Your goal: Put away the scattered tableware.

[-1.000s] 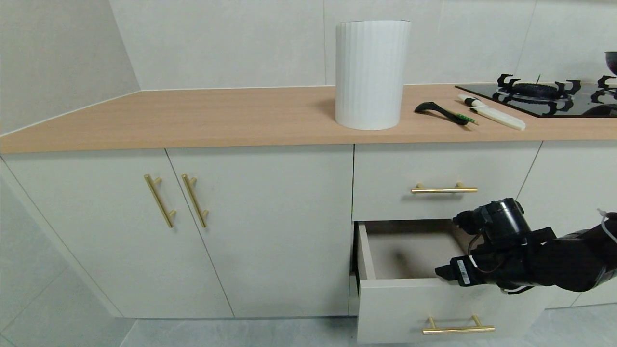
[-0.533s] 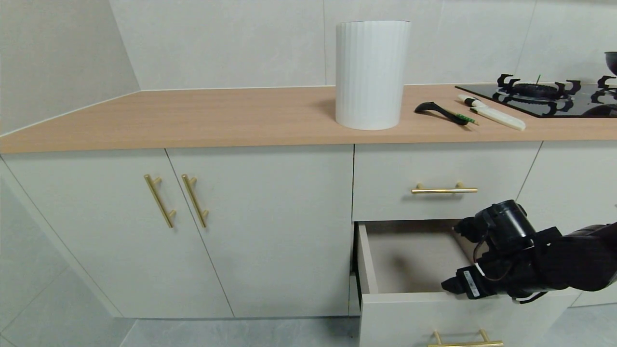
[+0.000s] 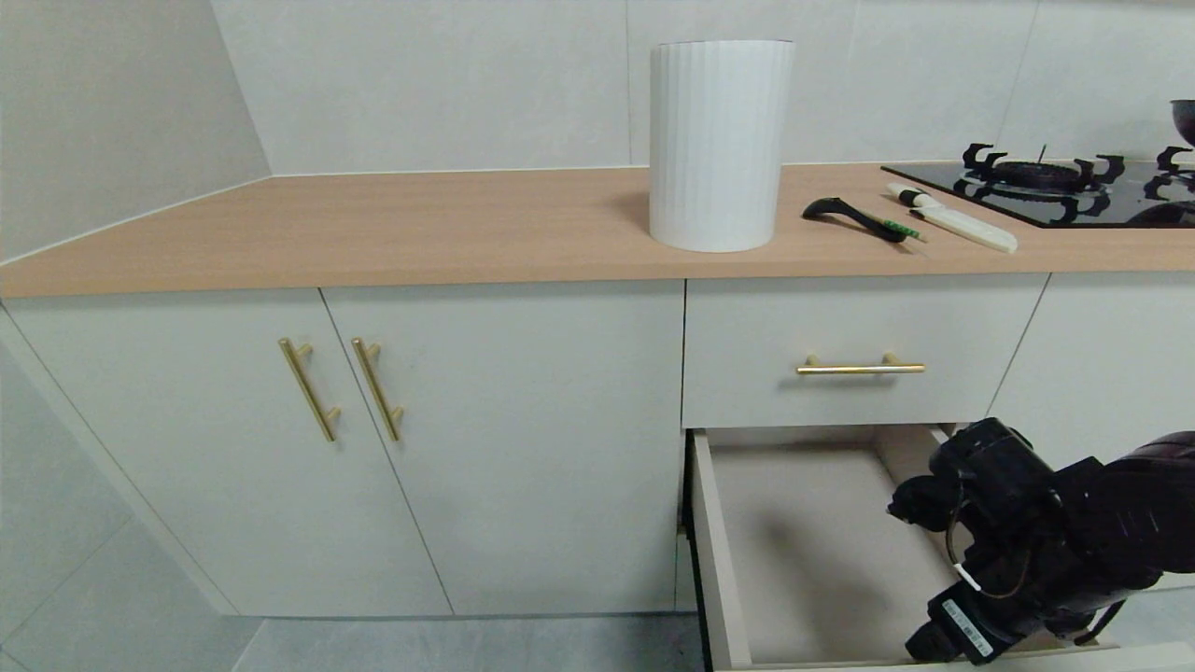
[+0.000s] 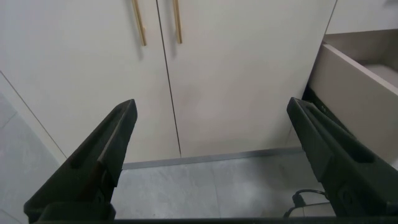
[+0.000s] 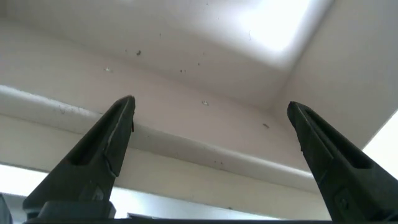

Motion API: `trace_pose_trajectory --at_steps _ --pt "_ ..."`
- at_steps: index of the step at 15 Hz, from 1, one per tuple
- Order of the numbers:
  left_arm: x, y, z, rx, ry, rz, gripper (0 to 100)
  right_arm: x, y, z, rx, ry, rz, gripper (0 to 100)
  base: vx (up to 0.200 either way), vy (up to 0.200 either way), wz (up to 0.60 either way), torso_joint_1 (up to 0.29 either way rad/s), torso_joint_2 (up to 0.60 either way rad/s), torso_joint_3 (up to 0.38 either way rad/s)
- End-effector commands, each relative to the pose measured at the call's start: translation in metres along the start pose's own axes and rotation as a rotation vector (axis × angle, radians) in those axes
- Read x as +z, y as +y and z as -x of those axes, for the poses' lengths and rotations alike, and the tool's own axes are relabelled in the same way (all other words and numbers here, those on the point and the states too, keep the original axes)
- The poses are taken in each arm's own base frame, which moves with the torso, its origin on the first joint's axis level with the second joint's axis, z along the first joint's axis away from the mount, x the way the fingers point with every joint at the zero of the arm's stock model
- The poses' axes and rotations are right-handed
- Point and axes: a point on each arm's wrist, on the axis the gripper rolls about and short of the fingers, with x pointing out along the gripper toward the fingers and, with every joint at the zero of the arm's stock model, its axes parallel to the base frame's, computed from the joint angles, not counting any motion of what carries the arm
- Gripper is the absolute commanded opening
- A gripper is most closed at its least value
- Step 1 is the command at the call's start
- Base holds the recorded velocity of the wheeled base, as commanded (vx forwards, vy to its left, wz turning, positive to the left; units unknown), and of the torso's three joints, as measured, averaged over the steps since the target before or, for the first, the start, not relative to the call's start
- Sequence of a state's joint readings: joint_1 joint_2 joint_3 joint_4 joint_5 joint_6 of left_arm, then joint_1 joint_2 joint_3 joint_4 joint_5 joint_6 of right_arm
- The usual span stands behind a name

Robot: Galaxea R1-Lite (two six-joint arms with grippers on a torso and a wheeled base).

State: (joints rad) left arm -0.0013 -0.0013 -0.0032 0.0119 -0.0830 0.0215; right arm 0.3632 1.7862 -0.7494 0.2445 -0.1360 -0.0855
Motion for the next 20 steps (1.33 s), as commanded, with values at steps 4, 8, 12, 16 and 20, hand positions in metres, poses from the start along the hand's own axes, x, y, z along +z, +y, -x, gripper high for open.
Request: trace_pose_trajectory --at_steps 4,8,12,16,20 --pt "0.0 0.0 0.0 0.0 0.002 0.0 100 -0.011 0.012 0.006 0.015 0.084 0.067 100 0.0 0.0 0.0 0.0 0.0 0.0" --pt "0.0 0.0 0.0 0.0 0.002 0.0 100 -0.015 0.014 0.007 0.017 0.121 0.114 100 0.0 0.0 0.0 0.0 0.0 0.0" --pt "0.0 0.0 0.0 0.0 0.002 0.0 100 -0.007 0.012 0.012 0.01 0.073 0.099 100 0.0 0.0 0.0 0.0 0.0 0.0" --pt "0.0 0.0 0.0 0.001 0.002 0.0 100 0.023 -0.004 0.026 -0.014 -0.188 -0.112 100 0.0 0.0 0.0 0.0 0.0 0.0" --pt "0.0 0.0 0.0 0.0 0.002 0.0 100 0.036 -0.023 0.04 -0.04 -0.391 -0.235 100 0.0 0.0 0.0 0.0 0.0 0.0"
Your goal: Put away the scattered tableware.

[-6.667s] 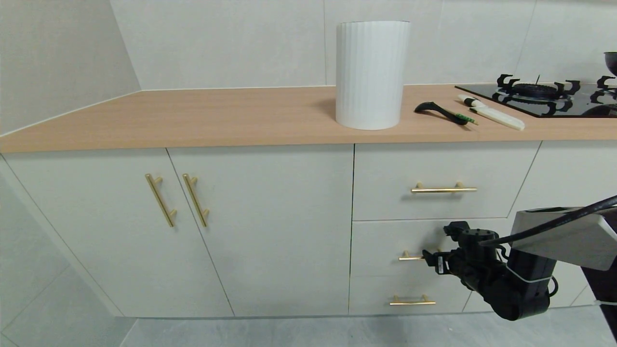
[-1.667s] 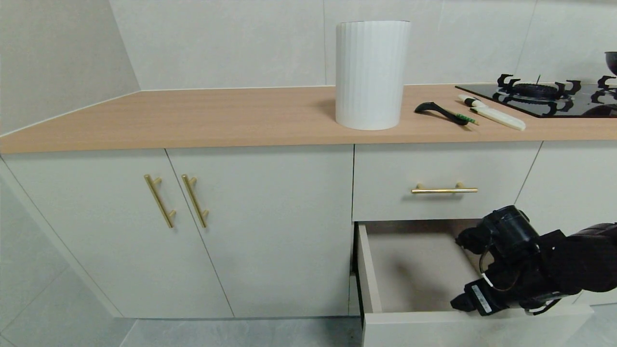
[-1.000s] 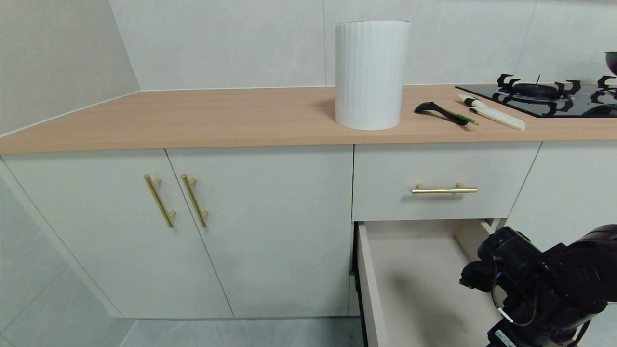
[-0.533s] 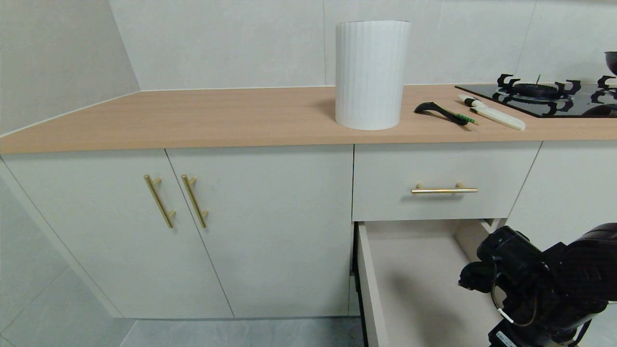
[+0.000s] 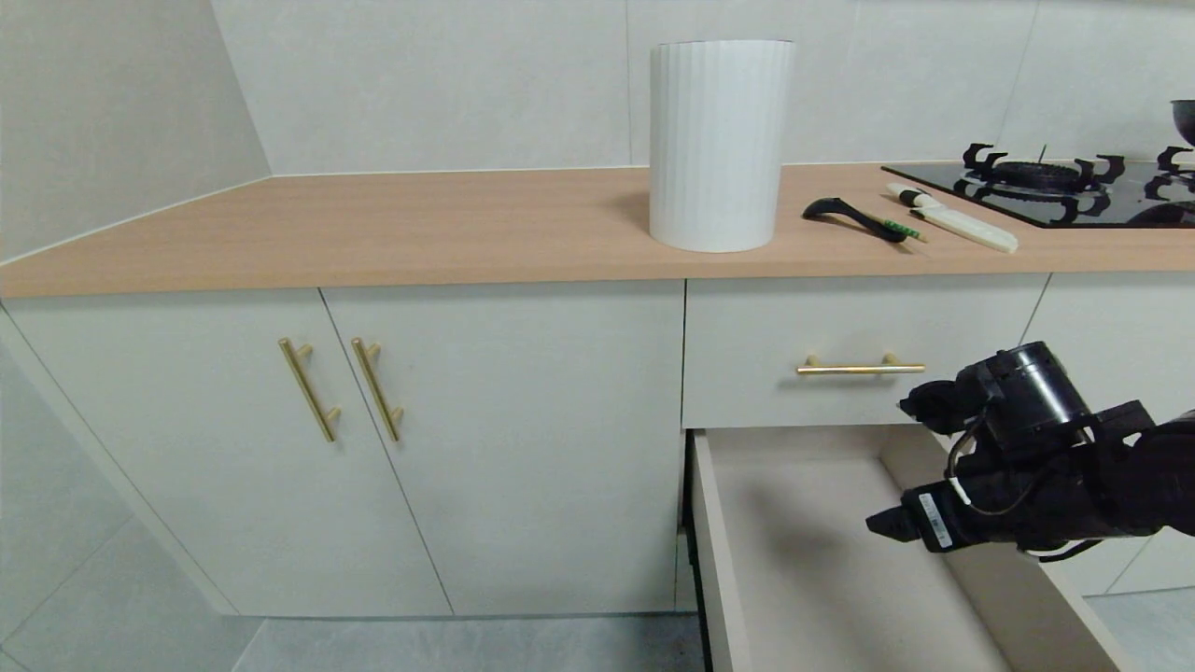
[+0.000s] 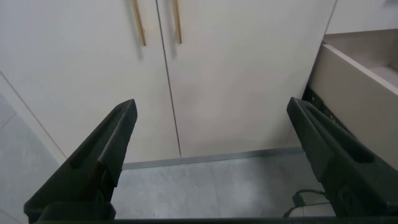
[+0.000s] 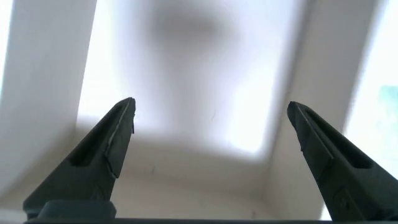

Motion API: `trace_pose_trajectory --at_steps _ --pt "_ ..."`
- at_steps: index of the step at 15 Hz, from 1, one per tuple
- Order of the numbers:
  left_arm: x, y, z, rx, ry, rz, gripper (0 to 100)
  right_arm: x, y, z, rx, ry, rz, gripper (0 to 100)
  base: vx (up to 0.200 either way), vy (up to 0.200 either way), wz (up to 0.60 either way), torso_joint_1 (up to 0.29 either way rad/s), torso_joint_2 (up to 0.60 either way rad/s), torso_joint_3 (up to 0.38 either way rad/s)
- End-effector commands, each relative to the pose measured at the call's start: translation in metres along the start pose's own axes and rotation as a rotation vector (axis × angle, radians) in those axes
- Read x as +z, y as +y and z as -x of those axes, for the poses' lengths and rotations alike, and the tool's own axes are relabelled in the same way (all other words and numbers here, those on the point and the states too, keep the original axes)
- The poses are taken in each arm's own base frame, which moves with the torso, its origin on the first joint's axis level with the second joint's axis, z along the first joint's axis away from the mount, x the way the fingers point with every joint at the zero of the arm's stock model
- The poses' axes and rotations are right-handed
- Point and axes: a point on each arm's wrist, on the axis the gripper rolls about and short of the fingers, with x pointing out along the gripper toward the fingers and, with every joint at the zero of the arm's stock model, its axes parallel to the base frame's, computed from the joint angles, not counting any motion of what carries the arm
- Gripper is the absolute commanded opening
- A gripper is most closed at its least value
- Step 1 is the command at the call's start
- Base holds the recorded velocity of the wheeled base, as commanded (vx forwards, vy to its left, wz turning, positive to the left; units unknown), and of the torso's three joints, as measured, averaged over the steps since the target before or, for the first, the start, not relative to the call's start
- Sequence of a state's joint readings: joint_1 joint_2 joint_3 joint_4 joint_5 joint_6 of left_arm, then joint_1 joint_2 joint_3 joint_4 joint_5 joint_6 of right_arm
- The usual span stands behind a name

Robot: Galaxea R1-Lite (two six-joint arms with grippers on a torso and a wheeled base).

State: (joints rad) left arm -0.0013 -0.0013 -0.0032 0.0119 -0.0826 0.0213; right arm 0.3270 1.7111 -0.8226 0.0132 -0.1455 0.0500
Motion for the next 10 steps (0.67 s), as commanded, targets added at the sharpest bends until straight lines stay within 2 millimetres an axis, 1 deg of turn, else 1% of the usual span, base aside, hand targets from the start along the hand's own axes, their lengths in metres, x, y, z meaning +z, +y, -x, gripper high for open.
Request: trace_pose_trajectory --at_steps 1,3,10 --pt "0.0 0.0 -0.0001 -0.001 0.002 0.0 100 0.0049 -0.0071 0.0065 -0.011 -0.055 -0.027 100 0.0 0.0 0.0 0.0 0.0 0.0" --pt "0.0 0.0 -0.0001 -0.001 0.002 0.0 100 0.0078 -0.0089 0.0077 -0.013 -0.09 -0.036 100 0.0 0.0 0.0 0.0 0.0 0.0" --pt "0.0 0.0 -0.0001 -0.001 0.002 0.0 100 0.0059 -0.0098 0.0145 -0.014 -0.111 -0.036 100 0.0 0.0 0.0 0.0 0.0 0.0"
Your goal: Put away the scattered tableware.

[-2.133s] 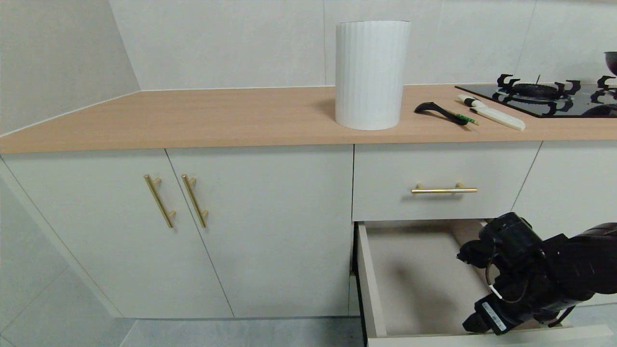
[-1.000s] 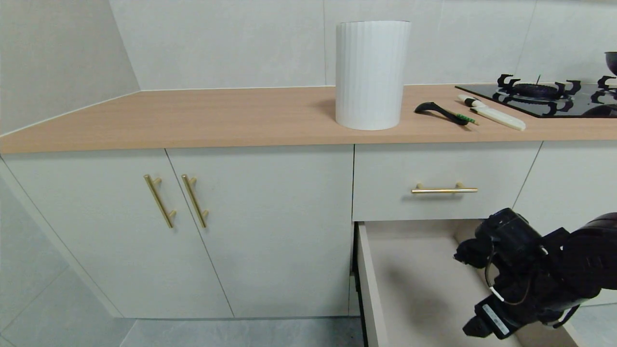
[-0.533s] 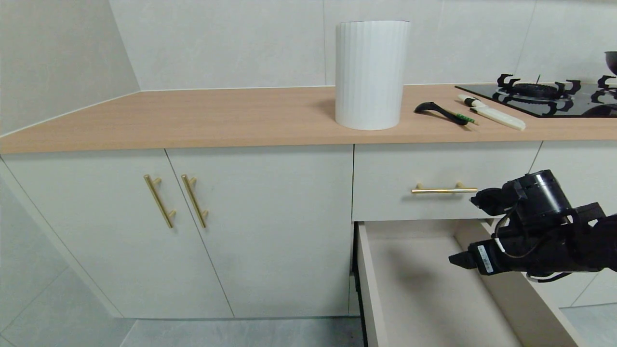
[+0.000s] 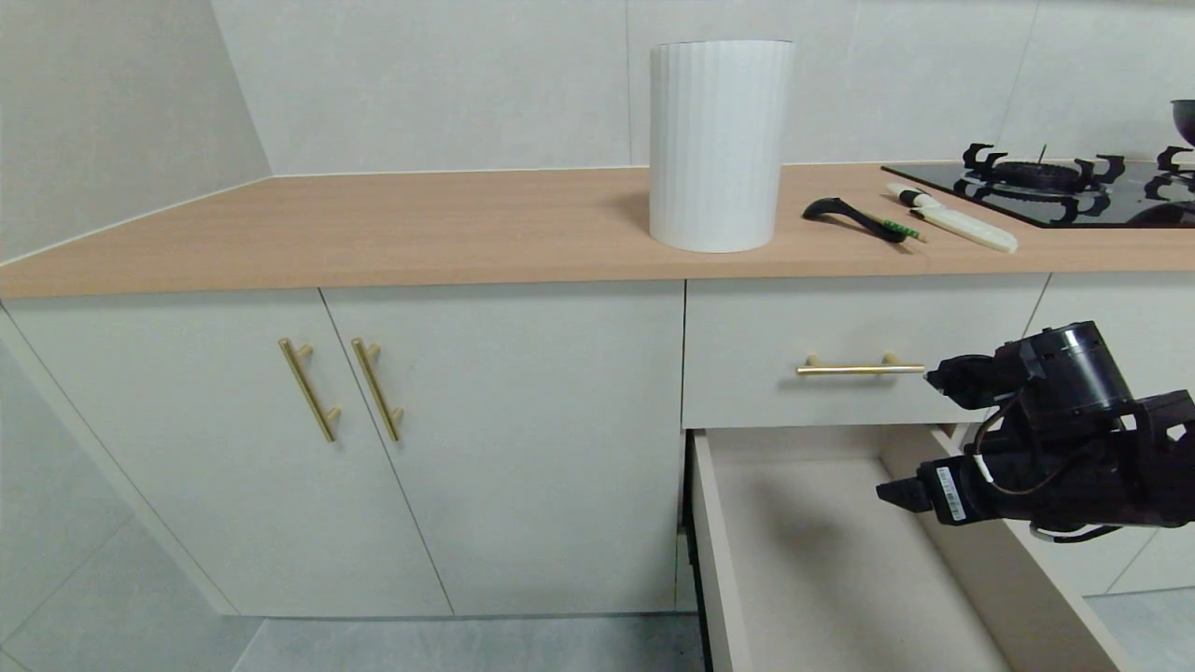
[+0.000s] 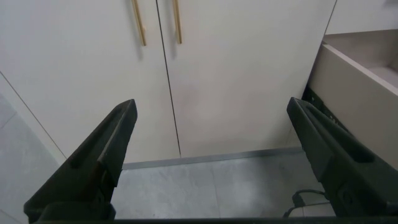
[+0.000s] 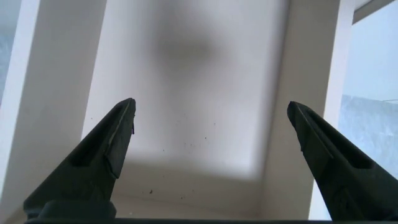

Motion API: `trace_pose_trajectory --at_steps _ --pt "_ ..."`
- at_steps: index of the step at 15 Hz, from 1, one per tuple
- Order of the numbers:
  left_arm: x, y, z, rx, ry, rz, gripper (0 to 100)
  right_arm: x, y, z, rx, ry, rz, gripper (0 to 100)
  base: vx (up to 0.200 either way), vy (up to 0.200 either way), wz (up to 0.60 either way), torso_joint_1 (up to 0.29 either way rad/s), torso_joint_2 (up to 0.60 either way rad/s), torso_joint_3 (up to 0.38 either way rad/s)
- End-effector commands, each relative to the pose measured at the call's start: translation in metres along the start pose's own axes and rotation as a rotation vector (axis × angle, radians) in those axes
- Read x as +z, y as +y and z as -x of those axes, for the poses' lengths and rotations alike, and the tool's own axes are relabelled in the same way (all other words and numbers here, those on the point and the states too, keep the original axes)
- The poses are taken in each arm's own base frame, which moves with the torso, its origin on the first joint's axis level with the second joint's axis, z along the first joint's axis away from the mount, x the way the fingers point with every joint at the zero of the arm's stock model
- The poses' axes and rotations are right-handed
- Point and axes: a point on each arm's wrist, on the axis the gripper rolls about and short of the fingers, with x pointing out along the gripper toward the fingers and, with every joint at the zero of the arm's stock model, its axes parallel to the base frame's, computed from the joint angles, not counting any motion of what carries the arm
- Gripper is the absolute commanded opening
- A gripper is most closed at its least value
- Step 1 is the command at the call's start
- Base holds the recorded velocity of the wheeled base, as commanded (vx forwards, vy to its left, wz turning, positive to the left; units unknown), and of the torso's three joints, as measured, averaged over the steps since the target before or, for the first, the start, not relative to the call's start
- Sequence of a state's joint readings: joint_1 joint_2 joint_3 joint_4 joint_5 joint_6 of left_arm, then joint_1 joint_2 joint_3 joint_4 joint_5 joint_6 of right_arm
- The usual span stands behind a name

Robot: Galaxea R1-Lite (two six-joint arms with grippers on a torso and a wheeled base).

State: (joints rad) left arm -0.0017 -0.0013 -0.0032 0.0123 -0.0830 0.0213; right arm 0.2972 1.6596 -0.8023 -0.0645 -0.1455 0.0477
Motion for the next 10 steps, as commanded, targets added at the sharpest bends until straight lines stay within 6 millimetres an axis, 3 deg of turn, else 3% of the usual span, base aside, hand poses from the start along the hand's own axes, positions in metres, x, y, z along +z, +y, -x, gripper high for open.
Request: trace_pose_trajectory --at_steps 1,4,10 --pt "0.0 0.0 -0.0001 0.0 0.001 0.0 100 0.0002 -0.0001 0.0016 0.0 -0.006 0.0 100 0.0 0.0 0.0 0.061 -0.17 -0.139" --pt "0.0 0.0 -0.0001 0.002 0.001 0.0 100 0.0002 -0.0002 0.0016 -0.001 -0.006 0.0 100 0.0 0.0 0.0 0.053 -0.24 -0.25" --pt "0.0 0.0 -0.0001 0.0 0.001 0.0 100 0.0002 -0.0002 0.0016 -0.001 -0.006 0.0 100 0.0 0.0 0.0 0.168 -0.49 -0.294"
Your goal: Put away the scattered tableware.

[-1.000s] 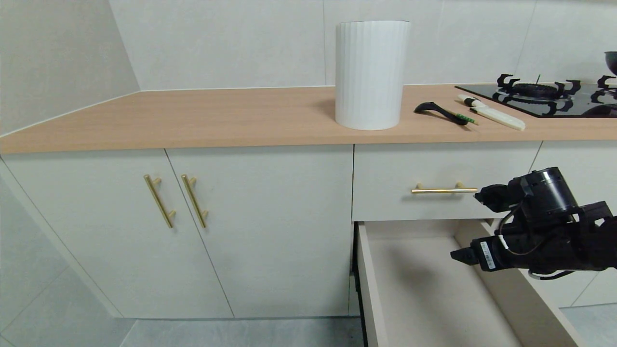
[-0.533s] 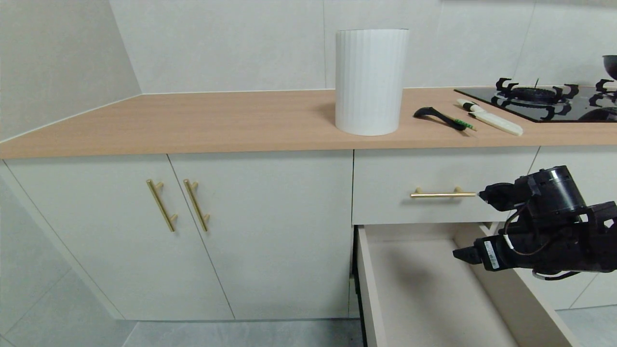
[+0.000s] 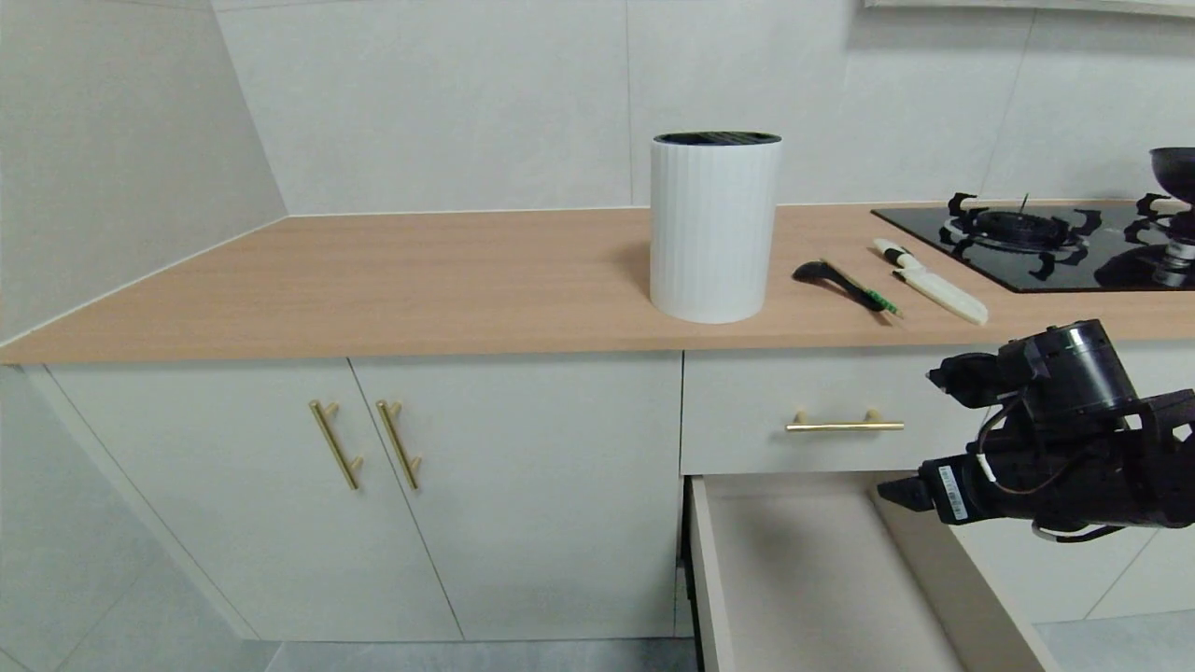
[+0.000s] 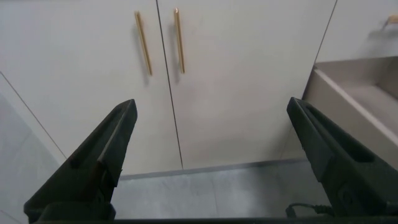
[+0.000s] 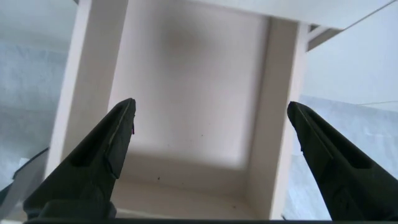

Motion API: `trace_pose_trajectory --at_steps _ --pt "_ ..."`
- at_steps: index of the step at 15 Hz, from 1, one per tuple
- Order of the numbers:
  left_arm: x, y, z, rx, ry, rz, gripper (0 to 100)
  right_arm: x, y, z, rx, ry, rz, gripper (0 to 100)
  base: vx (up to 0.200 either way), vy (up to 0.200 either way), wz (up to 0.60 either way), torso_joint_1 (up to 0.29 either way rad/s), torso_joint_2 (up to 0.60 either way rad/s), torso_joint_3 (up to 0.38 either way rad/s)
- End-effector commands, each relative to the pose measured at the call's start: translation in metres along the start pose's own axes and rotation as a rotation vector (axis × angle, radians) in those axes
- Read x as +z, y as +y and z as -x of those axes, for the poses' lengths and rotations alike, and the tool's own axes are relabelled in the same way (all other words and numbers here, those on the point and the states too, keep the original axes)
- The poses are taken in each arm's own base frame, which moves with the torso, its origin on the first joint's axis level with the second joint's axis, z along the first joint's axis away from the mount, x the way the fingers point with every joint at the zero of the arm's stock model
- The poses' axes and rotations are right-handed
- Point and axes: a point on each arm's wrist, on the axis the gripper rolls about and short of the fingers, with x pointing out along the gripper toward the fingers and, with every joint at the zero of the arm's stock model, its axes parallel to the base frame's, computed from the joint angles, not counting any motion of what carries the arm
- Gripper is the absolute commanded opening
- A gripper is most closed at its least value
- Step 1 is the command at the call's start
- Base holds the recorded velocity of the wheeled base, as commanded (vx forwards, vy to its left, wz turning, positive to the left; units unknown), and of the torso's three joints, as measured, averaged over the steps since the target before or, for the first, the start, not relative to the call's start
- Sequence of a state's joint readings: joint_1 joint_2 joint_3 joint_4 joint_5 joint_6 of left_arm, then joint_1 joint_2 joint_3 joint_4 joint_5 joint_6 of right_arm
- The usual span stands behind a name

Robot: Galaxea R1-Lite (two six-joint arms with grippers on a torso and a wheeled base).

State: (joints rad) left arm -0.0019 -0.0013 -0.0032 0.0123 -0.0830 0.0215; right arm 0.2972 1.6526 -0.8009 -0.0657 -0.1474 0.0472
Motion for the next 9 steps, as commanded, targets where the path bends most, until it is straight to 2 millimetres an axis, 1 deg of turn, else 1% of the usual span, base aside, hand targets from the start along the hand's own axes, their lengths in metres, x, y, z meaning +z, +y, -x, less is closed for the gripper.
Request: trace_pose_trajectory --at_steps 1,9 --pt "0.0 0.0 -0.0001 0.002 0.001 0.0 100 -0.0001 0.0001 -0.0003 0.0 0.001 0.0 100 0.0 0.0 0.0 0.173 -0.45 -0.281" --pt "0.0 0.0 -0.0001 0.0 0.001 0.0 100 -0.0001 0.0002 -0.0003 0.002 0.001 0.002 100 0.0 0.0 0.0 0.202 -0.48 -0.281"
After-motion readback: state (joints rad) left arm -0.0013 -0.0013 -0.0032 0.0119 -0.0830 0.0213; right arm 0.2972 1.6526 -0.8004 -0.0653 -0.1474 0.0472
